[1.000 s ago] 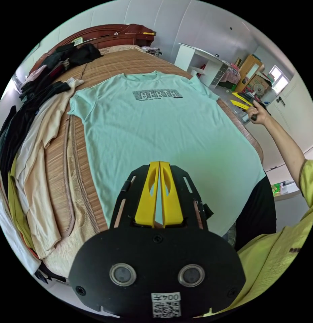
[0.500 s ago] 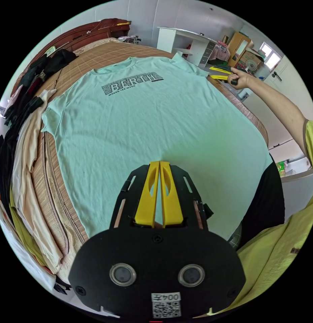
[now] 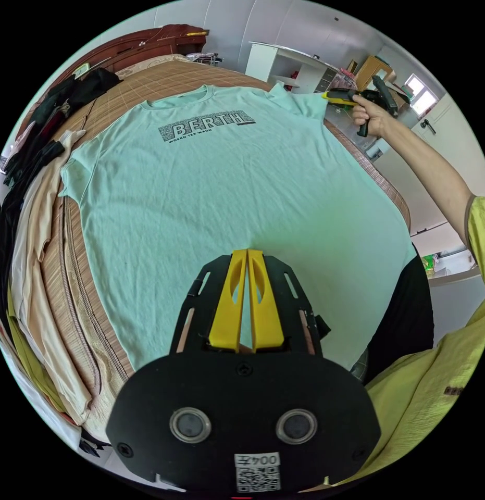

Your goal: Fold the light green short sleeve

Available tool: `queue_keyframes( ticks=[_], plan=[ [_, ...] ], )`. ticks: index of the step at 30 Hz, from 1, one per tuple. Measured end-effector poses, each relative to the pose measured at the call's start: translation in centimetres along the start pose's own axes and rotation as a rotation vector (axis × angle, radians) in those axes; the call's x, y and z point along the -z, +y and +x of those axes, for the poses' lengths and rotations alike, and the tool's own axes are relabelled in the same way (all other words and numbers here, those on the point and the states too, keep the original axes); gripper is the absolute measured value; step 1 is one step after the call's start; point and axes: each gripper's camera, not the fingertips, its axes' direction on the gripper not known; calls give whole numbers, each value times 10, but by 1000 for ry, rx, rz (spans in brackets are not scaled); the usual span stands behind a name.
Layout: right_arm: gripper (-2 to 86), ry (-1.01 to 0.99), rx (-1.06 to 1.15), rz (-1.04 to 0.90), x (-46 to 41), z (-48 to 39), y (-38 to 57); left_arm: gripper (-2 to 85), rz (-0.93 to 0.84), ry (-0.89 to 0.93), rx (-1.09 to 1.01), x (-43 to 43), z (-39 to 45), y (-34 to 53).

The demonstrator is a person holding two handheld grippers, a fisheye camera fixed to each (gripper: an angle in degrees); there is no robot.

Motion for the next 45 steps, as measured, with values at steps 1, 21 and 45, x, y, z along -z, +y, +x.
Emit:
queue_keyframes(
  ticks=[1, 21, 45],
  plan=[
    [-7, 69, 137, 15, 6, -32, -3, 9, 0, 0, 0, -1, -2, 0],
    [69, 355, 886, -43, -21, -228, 58, 8, 12, -16, -5, -38, -79, 13],
    [-3, -251, -334, -175, 1, 30, -52, 7, 19, 16, 9, -117, -153, 55]
  ],
)
